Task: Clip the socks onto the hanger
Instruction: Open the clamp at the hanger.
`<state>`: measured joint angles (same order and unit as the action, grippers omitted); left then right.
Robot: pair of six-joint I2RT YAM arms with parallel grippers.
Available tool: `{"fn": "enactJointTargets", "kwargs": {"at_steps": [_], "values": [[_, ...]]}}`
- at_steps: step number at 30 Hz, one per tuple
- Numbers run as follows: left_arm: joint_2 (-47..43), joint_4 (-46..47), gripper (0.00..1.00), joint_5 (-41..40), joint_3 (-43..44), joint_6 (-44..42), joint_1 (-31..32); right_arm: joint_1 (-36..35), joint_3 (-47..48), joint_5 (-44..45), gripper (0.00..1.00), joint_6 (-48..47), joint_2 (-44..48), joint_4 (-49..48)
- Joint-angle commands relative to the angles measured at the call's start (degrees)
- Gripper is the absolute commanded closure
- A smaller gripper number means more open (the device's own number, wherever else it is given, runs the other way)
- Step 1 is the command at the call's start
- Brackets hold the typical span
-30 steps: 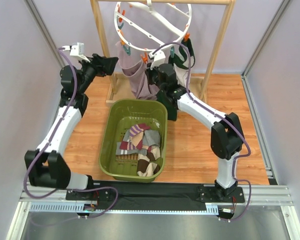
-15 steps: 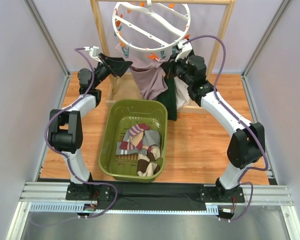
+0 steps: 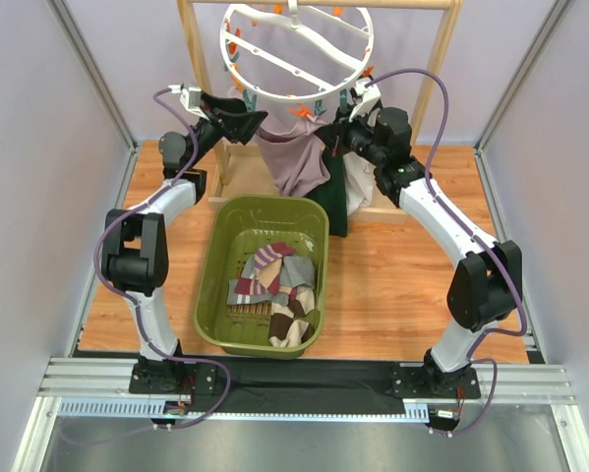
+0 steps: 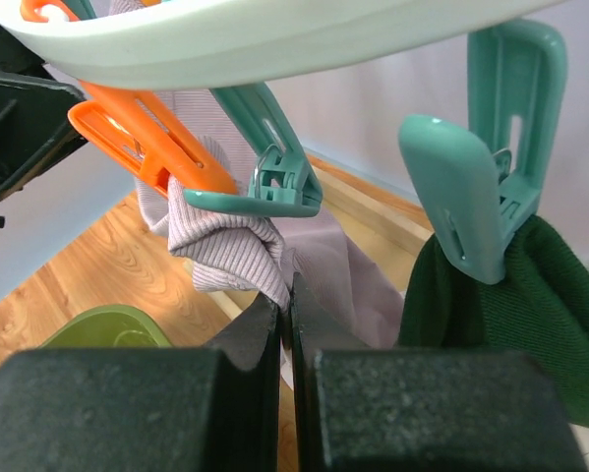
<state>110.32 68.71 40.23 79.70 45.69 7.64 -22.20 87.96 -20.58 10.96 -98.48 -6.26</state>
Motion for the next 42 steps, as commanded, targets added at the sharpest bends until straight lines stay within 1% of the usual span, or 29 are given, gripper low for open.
{"fn": "enactJointTargets", "kwargs": {"at_steps": [1,6,7,8,10,11,12,14,15,17,20,22,24,25,27,28,30,32,34,36,38,39,41,42], "values": [[2.1,3.9,0.17,1.0,3.8,-5.6,0.8,0.8,1.0,-2.1,1.00,0.9,1.4,-1.8],[3.0,2.6,0.17,1.3,4.0,-8.3,0.9,0.8,1.3,-2.6,1.00,1.0,1.3,-2.0],[4.7,3.4,0.21,2.8,6.0,-7.3,0.9,0.8,1.5,-3.1,1.00,1.3,0.9,-2.1],[4.7,4.0,0.21,3.4,6.0,-6.4,0.9,0.8,1.8,-3.2,1.00,1.3,0.7,-2.1],[6.9,5.6,0.27,4.8,8.3,-4.5,1.1,0.9,2.3,-3.4,1.00,1.7,0.3,-1.6],[7.5,7.5,0.27,5.5,9.0,-3.3,1.1,1.0,2.4,-3.6,1.00,1.7,0.1,-1.5],[8.4,8.3,0.27,5.5,9.8,-2.0,1.3,0.9,2.3,-3.6,1.00,1.8,0.2,-1.6],[8.9,9.9,0.31,5.6,10.0,-1.4,1.5,1.0,2.3,-3.7,0.99,2.0,0.4,-1.5],[8.9,10.0,0.35,5.2,10.0,-1.1,1.6,0.9,2.3,-3.9,1.00,2.0,0.5,-1.5],[9.1,10.7,0.38,5.0,10.0,-0.9,1.8,0.9,2.3,-3.9,1.00,1.9,0.5,-1.3],[8.7,12.0,0.39,4.3,9.2,-0.3,1.8,0.9,2.4,-3.9,1.00,2.0,0.3,-1.2],[7.7,11.8,0.44,4.1,8.7,-0.2,1.8,0.9,2.4,-4.2,1.00,2.3,0.2,-1.4],[6.1,11.8,0.47,3.3,7.1,-0.6,2.1,0.9,2.4,-4.4,1.00,2.7,0.0,-1.6],[5.4,11.4,0.50,2.9,6.7,-1.6,2.1,0.9,2.5,-4.6,1.00,2.8,-0.1,-1.6],[3.3,10.2,0.52,2.5,4.8,-2.9,2.6,0.9,2.8,-5.0,1.00,3.2,-0.5,-1.6],[2.2,9.1,0.51,2.1,3.8,-3.8,2.6,0.9,2.9,-4.9,1.00,3.4,-0.5,-1.4],[-1.5,5.0,0.48,0.5,0.5,-8.6,2.6,0.9,3.1,-4.9,1.00,3.5,-0.5,-1.1],[-4.0,0.8,0.47,-0.9,-1.7,-13.4,2.6,0.9,3.2,-4.9,1.00,3.4,-0.3,-1.0],[-8.5,-0.3,0.36,-4.5,-7.3,-16.6,2.2,0.9,3.4,-4.9,1.00,3.3,-0.1,-0.5],[-12.9,-0.8,0.30,-6.8,-12.5,-18.8,1.2,0.9,3.4,-4.9,1.00,3.0,0.1,-0.2],[-14.6,-0.2,0.29,-5.3,-14.1,-17.8,-0.8,1.0,3.3,-4.9,1.00,2.8,0.3,-0.2],[-14.9,0.5,0.29,-1.4,-13.5,-13.5,-1.5,0.9,3.3,-4.8,1.00,2.8,0.3,-0.1],[-14.0,4.1,0.31,2.1,-10.6,-7.5,-3.6,0.9,3.4,-4.9,1.00,2.8,0.3,-0.2],[-12.9,5.5,0.30,3.3,-9.5,-1.8,-4.0,0.9,3.4,-5.0,1.00,2.8,0.2,-0.2]]}}
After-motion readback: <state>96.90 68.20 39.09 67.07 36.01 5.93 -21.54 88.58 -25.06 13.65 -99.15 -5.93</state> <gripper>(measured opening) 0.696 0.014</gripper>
